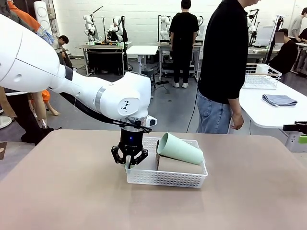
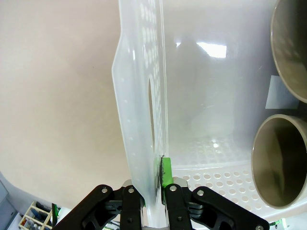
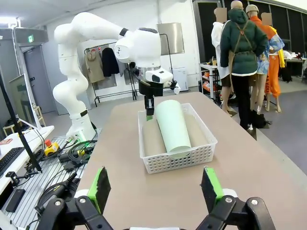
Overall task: Clean and organize the cups into the basket.
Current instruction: Move the Organizing basket back to the left side of the table.
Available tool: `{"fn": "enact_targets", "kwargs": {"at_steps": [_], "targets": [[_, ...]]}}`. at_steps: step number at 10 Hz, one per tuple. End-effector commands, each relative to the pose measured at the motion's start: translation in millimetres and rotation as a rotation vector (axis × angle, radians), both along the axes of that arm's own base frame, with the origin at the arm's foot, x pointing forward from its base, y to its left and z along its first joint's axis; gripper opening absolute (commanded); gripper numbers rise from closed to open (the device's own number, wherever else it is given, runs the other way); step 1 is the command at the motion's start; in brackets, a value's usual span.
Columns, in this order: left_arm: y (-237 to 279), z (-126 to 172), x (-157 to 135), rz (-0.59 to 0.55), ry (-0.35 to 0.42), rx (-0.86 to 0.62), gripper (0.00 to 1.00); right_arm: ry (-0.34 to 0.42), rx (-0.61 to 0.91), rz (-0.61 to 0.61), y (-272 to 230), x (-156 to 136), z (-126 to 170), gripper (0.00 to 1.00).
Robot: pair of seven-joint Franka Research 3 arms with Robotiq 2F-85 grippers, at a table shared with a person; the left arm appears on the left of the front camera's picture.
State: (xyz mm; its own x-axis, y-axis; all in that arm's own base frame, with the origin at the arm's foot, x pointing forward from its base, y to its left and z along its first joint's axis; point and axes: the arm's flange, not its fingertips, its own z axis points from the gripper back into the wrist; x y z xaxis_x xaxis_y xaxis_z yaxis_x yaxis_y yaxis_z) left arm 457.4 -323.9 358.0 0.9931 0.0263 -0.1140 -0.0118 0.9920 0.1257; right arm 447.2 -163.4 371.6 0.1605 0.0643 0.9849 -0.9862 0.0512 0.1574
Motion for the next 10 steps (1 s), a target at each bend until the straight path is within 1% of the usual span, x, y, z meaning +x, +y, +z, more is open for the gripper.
{"fn": "enact_targets", "kwargs": {"at_steps": [1,6,7,8,9,10], "targets": [[1,1,-1,-0.008,-0.004,-0.004,0.00,0.005,0.001,0.001,1,-3,-2,1.00],[1,1,-1,-0.008,-0.004,-0.004,0.00,0.000,0.000,0.000,0,0,0,1.00],[1,1,-1,-0.008,-0.004,-0.004,0.00,0.160,0.087,0.060,-2,3,3,1.00],[1,1,-1,-0.008,-0.004,-0.004,0.00,0.330,0.124,0.072,-11,0,4,1.00],[1,1,-1,-0.008,-0.004,-0.004,0.00,0.513,0.112,0.037,-13,4,4,1.00],[1,1,-1,-0.008,-0.004,-0.004,0.00,0.697,0.114,0.025,-21,-3,5,1.00]]}}
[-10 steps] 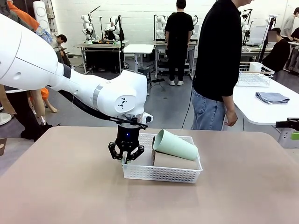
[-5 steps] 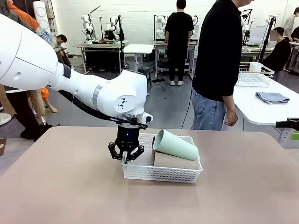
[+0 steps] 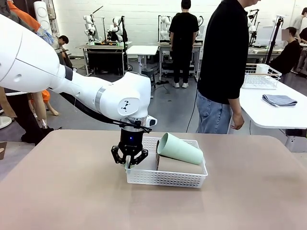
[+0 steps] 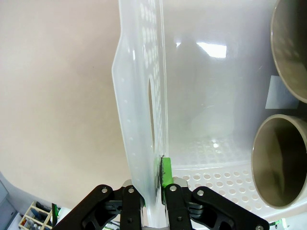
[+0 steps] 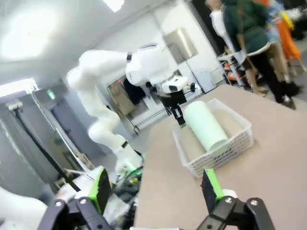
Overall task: Clean and organize the cups into the basket.
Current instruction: Move the Organizing basket back to the left side of the table.
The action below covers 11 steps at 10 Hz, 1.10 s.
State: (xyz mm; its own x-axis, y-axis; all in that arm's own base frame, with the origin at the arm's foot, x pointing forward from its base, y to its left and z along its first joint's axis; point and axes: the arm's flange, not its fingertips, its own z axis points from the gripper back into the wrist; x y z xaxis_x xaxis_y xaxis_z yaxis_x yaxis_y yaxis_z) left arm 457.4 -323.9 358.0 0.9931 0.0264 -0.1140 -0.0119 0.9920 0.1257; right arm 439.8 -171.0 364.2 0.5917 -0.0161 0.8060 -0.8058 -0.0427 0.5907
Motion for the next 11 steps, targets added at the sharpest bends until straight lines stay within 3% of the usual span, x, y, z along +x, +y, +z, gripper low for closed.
{"fn": "enact_targets", "kwargs": {"at_steps": [1,2,3,4,6,10,11], "targets": [[1,1,-1,-0.008,-0.004,-0.004,0.00,0.358,0.022,-0.009,-29,-11,16,1.00],[1,1,-1,-0.008,-0.004,-0.004,0.00,0.396,-0.015,-0.019,-42,-27,23,1.00],[1,1,-1,-0.008,-0.004,-0.004,0.00,0.497,-0.113,-0.094,-48,-32,14,1.00],[1,1,-1,-0.008,-0.004,-0.004,0.00,0.546,-0.182,-0.133,-54,-35,4,1.00],[1,1,-1,-0.008,-0.004,-0.004,0.00,0.592,-0.289,-0.162,-62,-39,-4,1.00],[1,1,-1,-0.008,-0.004,-0.004,0.00,0.585,-0.243,-0.214,-83,-53,6,1.00],[1,1,-1,-0.008,-0.004,-0.004,0.00,0.566,-0.279,-0.193,-79,-39,-3,1.00]]}}
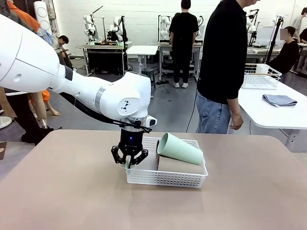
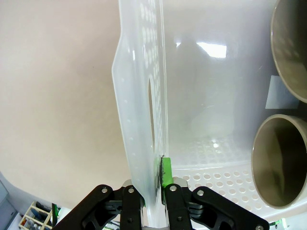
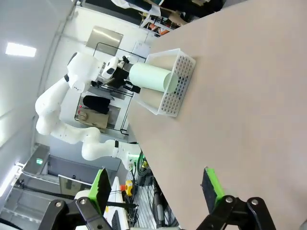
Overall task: Clean and organize the cups into the basket.
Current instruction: Move the Organizing basket back to the left side of the table.
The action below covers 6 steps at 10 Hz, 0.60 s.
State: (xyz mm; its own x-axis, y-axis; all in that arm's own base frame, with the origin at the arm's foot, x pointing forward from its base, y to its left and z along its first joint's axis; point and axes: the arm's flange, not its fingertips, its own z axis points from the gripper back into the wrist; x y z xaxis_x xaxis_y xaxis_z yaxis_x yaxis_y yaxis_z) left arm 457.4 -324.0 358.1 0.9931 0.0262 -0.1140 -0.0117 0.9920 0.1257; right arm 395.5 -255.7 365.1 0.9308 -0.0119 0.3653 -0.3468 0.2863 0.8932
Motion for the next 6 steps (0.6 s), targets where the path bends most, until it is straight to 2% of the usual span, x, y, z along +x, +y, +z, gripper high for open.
{"fn": "enact_targets", "kwargs": {"at_steps": [1,2,3,4,5,6], "targets": [[1,1,-1,-0.007,-0.004,-0.004,0.00,0.006,-0.005,0.011,5,5,-4,1.00],[0,0,0,0.000,0.000,0.000,0.06,0.006,-0.005,0.011,5,5,-4,1.00],[18,8,2,-0.014,0.014,0.013,0.06,0.006,-0.005,0.011,5,5,-4,1.00],[40,16,-3,-0.009,-0.008,0.069,0.06,0.006,-0.005,0.011,5,5,-4,1.00],[62,25,-5,0.099,-0.088,0.189,0.06,0.006,-0.005,0.011,5,5,-4,1.00],[86,38,-7,0.122,-0.093,0.235,0.06,0.006,-0.005,0.011,5,5,-4,1.00]]}}
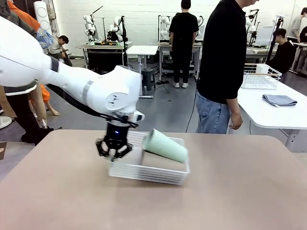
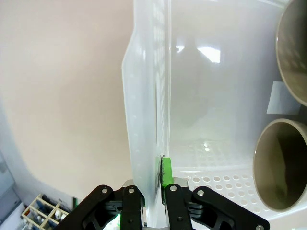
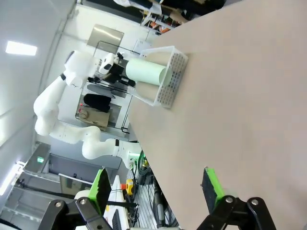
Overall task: Clean and organize the cups into the basket.
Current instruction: Move the Organizing basket back to the left side of the table.
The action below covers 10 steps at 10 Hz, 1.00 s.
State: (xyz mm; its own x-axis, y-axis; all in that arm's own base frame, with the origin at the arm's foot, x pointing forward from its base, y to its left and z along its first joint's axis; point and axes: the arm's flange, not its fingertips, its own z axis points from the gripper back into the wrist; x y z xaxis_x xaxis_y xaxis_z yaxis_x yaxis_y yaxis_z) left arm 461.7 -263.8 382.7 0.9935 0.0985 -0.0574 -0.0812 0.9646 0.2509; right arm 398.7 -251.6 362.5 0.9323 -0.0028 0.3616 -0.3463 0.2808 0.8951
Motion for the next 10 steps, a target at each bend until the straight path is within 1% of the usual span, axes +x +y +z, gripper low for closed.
{"fn": "enact_targets", "kwargs": {"at_steps": [1,2,3,4,5,6,7,8,9,10], "targets": [[53,21,-14,0.087,-0.033,0.154,0.06,0.002,-0.007,0.000,1,2,-1,1.00],[85,27,-10,0.117,-0.017,0.159,0.06,0.002,-0.007,0.000,1,2,-1,1.00],[114,28,-6,0.155,0.004,0.136,0.06,0.002,-0.007,0.000,1,2,-1,1.00],[141,24,0,0.179,0.027,0.146,0.06,0.002,-0.007,0.000,1,2,-1,1.00],[166,20,6,0.097,0.066,0.171,0.06,0.002,-0.007,0.000,1,2,-1,1.00],[192,14,9,0.081,0.086,0.171,0.06,0.002,-0.007,0.000,1,2,-1,1.00],[213,10,14,0.092,0.107,0.155,0.06,0.002,-0.007,0.000,1,2,-1,1.00],[237,6,19,0.031,0.144,0.110,0.06,0.002,-0.007,0.000,1,2,-1,1.00],[248,5,19,0.004,0.158,0.032,0.06,0.002,-0.007,0.000,1,2,-1,1.00],[239,7,17,0.001,0.211,-0.090,0.06,0.002,-0.007,0.000,1,2,-1,1.00]]}}
